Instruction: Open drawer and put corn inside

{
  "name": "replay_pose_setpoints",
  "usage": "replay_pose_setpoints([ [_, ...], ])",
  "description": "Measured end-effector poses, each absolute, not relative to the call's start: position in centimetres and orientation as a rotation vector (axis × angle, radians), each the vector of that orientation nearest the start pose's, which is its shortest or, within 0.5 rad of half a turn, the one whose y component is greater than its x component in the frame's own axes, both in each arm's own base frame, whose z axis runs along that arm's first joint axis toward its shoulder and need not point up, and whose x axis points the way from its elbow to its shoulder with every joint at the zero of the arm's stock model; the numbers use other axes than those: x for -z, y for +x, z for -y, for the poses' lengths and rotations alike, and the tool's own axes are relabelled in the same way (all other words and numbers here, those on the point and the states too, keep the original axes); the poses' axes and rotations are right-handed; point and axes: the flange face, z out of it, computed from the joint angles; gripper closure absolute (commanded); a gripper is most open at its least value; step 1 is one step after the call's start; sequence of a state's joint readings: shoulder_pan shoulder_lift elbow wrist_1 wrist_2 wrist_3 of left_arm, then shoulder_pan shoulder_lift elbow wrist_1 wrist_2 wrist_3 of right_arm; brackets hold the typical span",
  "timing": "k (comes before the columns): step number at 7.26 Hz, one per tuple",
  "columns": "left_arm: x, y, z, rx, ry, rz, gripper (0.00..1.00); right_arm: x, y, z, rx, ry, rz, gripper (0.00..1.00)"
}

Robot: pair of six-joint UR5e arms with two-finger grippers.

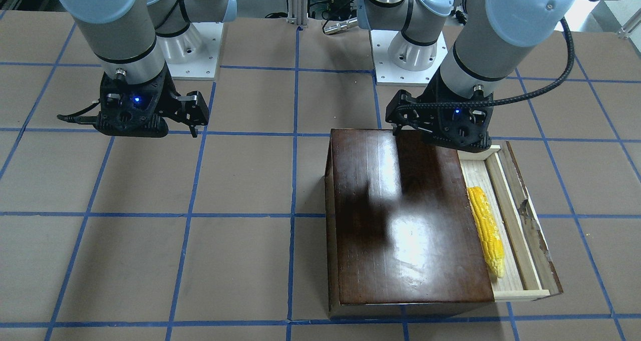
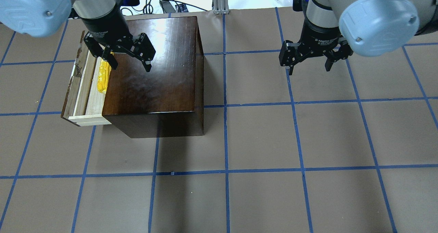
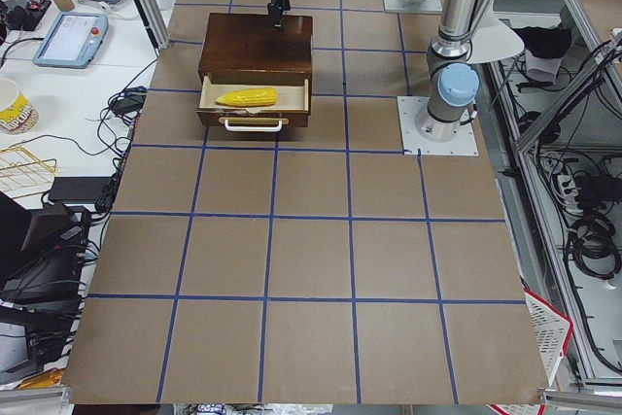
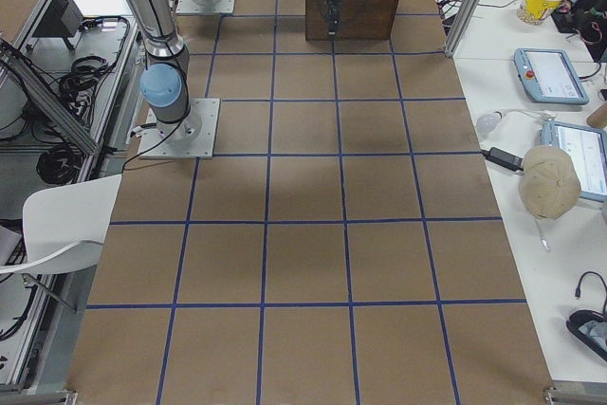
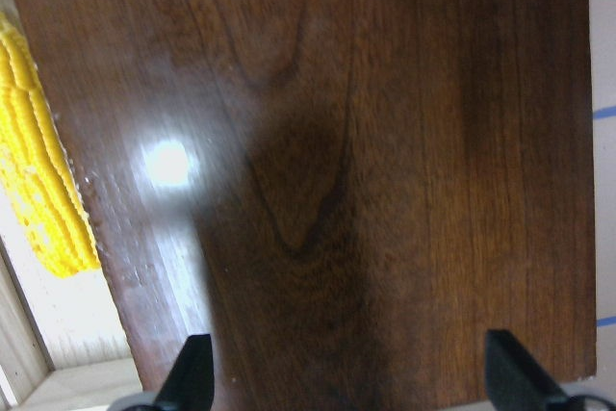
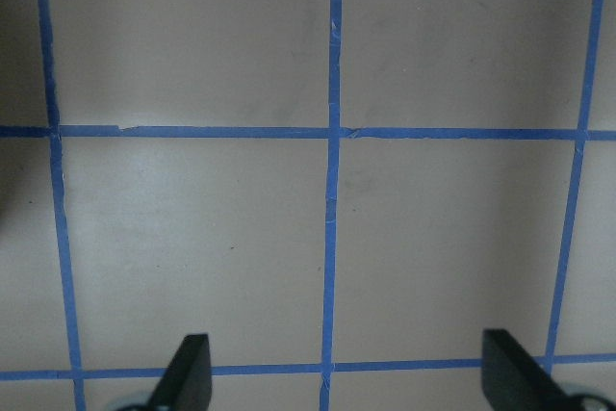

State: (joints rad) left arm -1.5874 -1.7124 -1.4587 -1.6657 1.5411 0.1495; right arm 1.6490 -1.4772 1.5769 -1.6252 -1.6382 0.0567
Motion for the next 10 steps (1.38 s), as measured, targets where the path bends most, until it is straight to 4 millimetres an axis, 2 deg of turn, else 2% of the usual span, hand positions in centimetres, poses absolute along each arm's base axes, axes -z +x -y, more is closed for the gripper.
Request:
replay_pose_setpoints([
  [3, -45.4, -14.2, 51.6, -0.166, 0.249, -3.165, 0.0, -44.3, 16.7, 51.3, -0.066, -0.037, -3.211, 0.0],
  [10, -45.4, -13.4, 51.4, -0.144, 0.238, -3.098, 0.0, -44.3, 16.7, 51.3, -0.066, -0.037, -3.211, 0.0],
])
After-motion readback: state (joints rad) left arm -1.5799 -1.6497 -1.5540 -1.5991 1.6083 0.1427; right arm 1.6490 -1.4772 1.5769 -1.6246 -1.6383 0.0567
